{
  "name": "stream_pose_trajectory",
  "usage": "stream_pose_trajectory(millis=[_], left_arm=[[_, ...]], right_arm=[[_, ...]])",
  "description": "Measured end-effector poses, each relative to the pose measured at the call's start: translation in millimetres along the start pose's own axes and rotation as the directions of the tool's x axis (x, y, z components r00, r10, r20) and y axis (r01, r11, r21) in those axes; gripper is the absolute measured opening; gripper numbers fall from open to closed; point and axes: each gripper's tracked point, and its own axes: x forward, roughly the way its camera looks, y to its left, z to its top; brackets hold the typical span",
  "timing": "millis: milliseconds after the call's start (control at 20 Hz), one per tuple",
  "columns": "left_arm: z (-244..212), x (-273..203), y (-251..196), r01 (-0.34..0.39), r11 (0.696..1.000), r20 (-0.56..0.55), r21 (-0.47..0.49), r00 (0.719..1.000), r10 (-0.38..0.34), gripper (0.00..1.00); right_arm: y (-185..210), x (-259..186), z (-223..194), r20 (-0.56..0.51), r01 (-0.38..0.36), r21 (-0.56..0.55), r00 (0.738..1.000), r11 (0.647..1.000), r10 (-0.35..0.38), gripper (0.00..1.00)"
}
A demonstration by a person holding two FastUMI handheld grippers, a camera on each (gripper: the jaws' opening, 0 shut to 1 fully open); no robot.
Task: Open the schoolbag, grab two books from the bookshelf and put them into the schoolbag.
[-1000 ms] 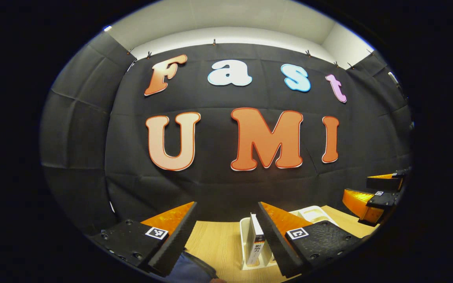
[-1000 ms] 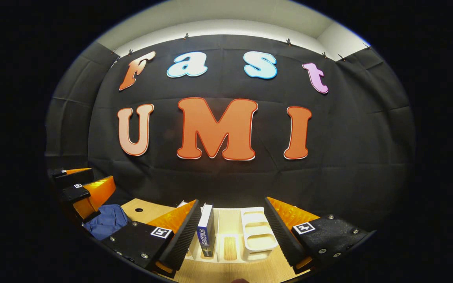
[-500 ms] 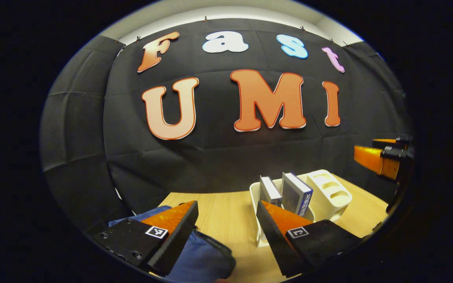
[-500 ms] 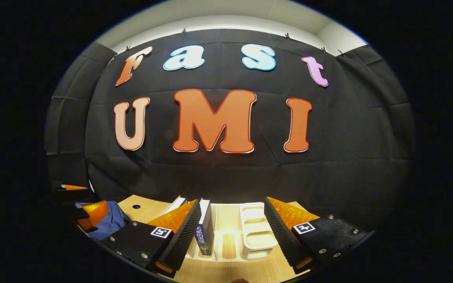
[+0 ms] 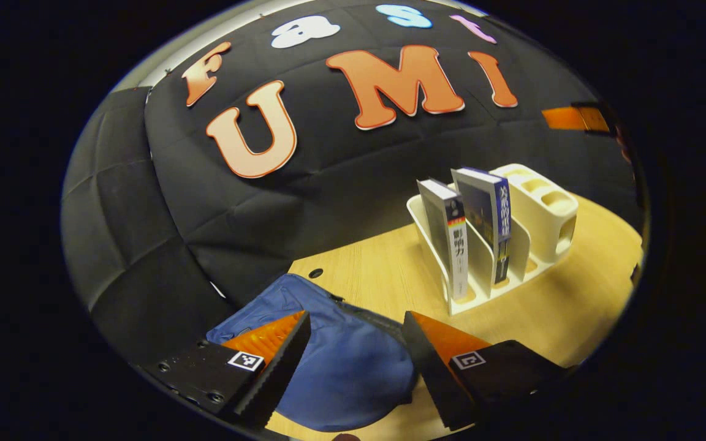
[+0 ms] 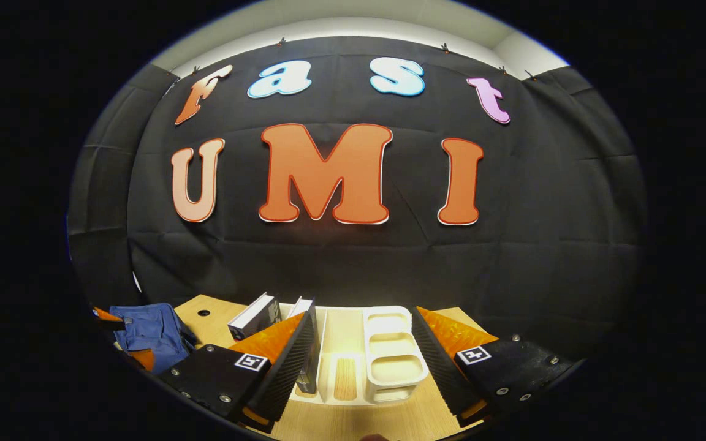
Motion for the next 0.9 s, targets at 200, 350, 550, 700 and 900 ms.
stream_pose_trajectory(millis=[200, 350, 550, 700, 900], left_arm=[[-46.7, 2.7, -22.7, 0.017, 0.988, -0.099, 0.154, 0.995, -0.002, 0.9], [-79.6, 2.7, -40.8, 0.032, 0.972, -0.173, 0.234, 0.985, 0.009, 0.97], [-114.6, 5.9, -61.1, 0.054, 0.956, -0.244, 0.288, 0.97, 0.019, 0.97], [-134.2, 11.9, -58.7, 0.028, 0.947, -0.289, 0.32, 0.955, 0.069, 0.97], [-151.7, 23.0, -59.8, -0.004, 0.916, -0.318, 0.402, 0.937, 0.143, 0.96]], right_arm=[[-21.5, 6.5, -8.7, -0.008, 0.024, -0.002, 1.0, 1.0, -0.024, 0.96], [-39.8, 8.0, -16.8, -0.021, 0.052, -0.002, 0.998, 0.999, -0.052, 0.96], [-59.3, 8.5, -26.7, -0.036, 0.077, -0.01, 0.996, 0.997, -0.077, 0.96], [-68.3, 6.9, -32.0, -0.045, 0.088, -0.012, 0.995, 0.996, -0.089, 0.96], [-74.6, 4.9, -35.3, -0.051, 0.094, -0.012, 0.994, 0.995, -0.095, 0.96]])
